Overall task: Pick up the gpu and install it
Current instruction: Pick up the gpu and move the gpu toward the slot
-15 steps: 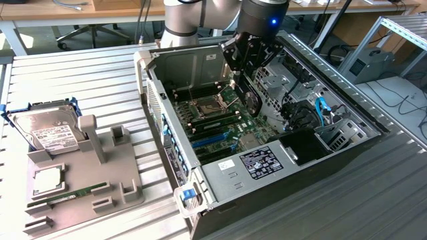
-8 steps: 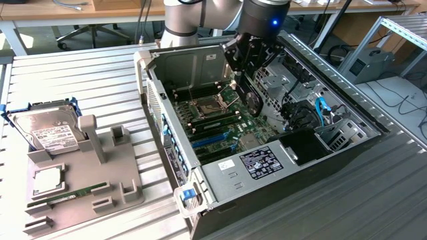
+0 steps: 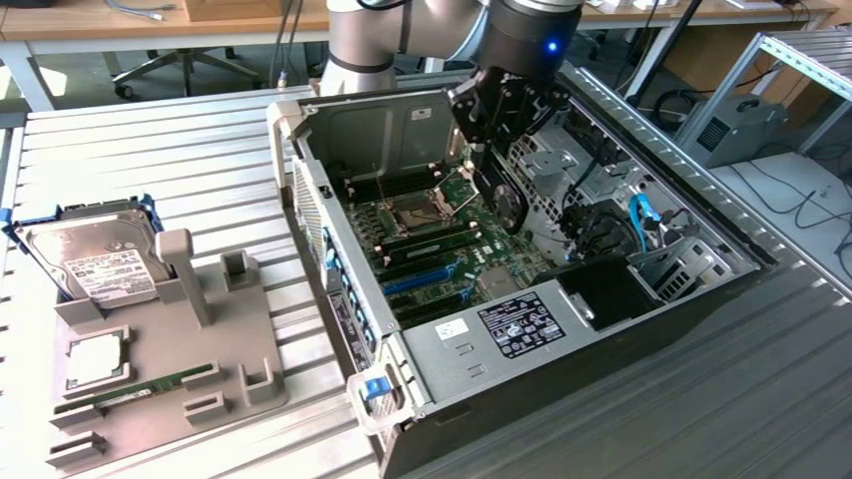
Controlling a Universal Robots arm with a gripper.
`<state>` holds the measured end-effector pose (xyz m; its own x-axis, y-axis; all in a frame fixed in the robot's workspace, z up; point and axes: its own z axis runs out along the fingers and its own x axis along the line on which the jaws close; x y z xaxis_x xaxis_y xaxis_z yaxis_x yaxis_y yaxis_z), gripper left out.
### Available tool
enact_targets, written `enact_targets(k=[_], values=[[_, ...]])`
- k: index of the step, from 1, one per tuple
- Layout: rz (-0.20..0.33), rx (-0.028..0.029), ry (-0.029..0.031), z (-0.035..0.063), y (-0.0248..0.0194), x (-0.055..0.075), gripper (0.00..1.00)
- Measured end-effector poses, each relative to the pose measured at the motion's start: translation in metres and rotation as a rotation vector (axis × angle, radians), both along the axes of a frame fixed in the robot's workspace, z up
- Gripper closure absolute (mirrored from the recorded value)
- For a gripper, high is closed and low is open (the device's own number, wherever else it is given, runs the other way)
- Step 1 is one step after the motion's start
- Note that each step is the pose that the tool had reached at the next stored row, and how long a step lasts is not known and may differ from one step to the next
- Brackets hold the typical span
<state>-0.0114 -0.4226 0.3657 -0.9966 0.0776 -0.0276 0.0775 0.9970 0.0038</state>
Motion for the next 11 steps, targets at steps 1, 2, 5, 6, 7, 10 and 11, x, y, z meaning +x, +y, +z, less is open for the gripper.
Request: enact_targets(k=[1,2,5,6,7,10,11], values=[[0.000,-0.0002,0.0000,-0.0002,0.0000,0.0004,0.73],[0.000,-0.0005,0.0000,-0.0005,0.0000,0.0009,0.73],[0.000,-0.0014,0.0000,-0.0016,0.0000,0.0032,0.73],[0.000,-0.0017,0.0000,-0.0020,0.0000,0.0040,0.73],[0.000,-0.0020,0.0000,-0.0024,0.0000,0.0048,0.73],[0.000,-0.0027,0.0000,-0.0030,0.0000,0.0062,0.73],[0.000,-0.0031,0.0000,-0.0036,0.0000,0.0073,0.73]])
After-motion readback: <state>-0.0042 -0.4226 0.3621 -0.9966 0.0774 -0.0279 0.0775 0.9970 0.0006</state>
